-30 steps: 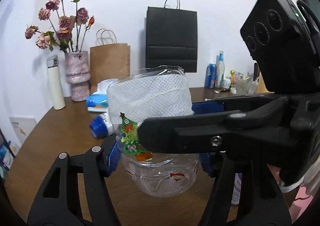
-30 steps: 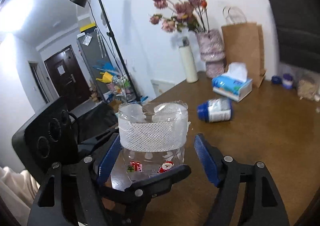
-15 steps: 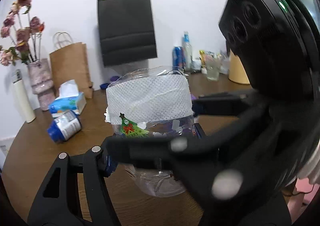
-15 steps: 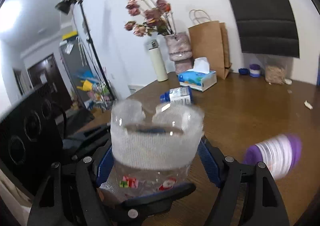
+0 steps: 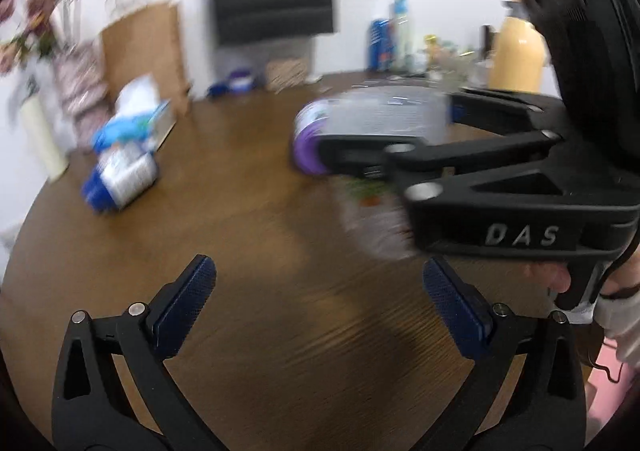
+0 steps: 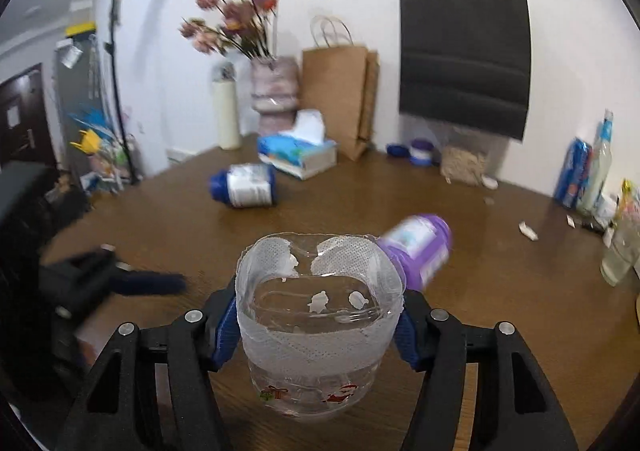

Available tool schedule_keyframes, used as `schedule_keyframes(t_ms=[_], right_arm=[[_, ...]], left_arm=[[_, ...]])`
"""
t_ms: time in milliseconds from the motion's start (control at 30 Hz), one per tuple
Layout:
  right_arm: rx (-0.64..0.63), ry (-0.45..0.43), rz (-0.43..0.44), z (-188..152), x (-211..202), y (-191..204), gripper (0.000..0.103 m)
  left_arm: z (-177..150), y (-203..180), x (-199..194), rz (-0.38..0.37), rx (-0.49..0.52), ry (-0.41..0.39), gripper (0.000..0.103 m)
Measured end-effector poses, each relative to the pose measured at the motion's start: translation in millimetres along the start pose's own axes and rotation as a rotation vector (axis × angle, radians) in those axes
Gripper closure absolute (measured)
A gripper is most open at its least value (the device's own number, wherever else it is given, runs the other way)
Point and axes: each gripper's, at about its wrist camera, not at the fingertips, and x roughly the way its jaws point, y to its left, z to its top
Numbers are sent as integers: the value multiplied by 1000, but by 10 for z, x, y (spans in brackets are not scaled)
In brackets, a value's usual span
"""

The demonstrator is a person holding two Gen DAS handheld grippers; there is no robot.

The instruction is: Flip cup upright

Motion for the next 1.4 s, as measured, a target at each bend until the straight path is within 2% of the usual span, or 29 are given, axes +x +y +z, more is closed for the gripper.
schedule_keyframes(t_ms=[167, 200, 300, 400, 500, 600, 700, 767, 833, 933, 1400], right_arm=[[-12, 66, -48, -148, 171, -11, 33], [-12, 79, -46, -186, 188, -13, 33], [-10, 106, -60, -233, 219, -9, 22], [-7, 107, -64, -220, 184, -5, 22], [26, 87, -67, -178, 2, -21, 22], [57, 54, -34, -130, -283, -32, 22], [85, 29, -31, -33, -623, -90, 22], [111, 26, -80, 44, -837, -188, 22], [133, 26, -150, 100, -1058, -309, 22], [143, 5, -203, 103, -1309, -409, 22], [128, -25, -200, 24, -1736, -87, 22]], left_arm=[[-114, 261, -49, 86, -88, 5, 0], [-127, 276, -49, 96, -97, 7, 0], [-159, 293, -73, 104, -120, 0, 0], [-105, 287, -69, 127, -127, -14, 0], [-46, 303, -133, 148, -143, -35, 0], [35, 347, -306, 156, -174, -84, 0], [138, 418, -534, 198, -188, -129, 0], [192, 500, -715, 229, -209, -160, 0], [203, 553, -884, 234, -231, -187, 0], [167, 553, -1149, 240, -243, -234, 0], [59, 240, -1630, 242, -196, -311, 0]])
